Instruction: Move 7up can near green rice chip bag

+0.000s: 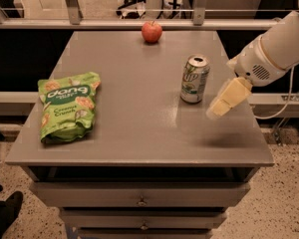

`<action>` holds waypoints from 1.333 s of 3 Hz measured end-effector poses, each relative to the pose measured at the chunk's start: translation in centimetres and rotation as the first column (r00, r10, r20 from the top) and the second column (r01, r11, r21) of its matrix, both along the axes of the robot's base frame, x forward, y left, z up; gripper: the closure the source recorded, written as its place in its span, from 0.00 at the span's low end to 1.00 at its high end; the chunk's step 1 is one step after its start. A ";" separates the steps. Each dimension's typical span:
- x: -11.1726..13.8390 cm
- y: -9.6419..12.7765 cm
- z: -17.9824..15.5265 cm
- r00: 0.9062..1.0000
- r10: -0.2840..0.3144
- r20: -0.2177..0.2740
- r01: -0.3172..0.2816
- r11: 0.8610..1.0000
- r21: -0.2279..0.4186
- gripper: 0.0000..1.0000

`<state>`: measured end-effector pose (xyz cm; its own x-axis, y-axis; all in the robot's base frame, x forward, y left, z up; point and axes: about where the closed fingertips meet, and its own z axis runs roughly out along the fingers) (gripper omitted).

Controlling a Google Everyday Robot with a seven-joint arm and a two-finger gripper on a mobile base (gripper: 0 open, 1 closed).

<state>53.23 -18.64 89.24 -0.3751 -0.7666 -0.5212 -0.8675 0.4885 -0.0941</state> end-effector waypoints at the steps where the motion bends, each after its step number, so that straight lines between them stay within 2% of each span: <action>1: 2.3 1.5 -0.7 0.999 -0.032 0.037 0.026 0.990 0.141 0.00; 2: 3.9 3.3 -0.6 0.995 -0.053 0.085 0.028 0.962 0.273 0.00; 3: 5.3 4.6 -0.6 0.987 -0.095 0.128 0.036 0.915 0.402 0.00; 4: 6.0 5.5 -0.8 0.982 -0.121 0.142 0.042 0.884 0.466 0.21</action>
Offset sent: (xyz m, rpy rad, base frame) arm 0.0594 0.0487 -0.0010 0.4490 -0.1672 -0.0627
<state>59.23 -13.16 88.48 -0.3059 -0.3970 -0.8654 -0.8149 0.5792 0.0224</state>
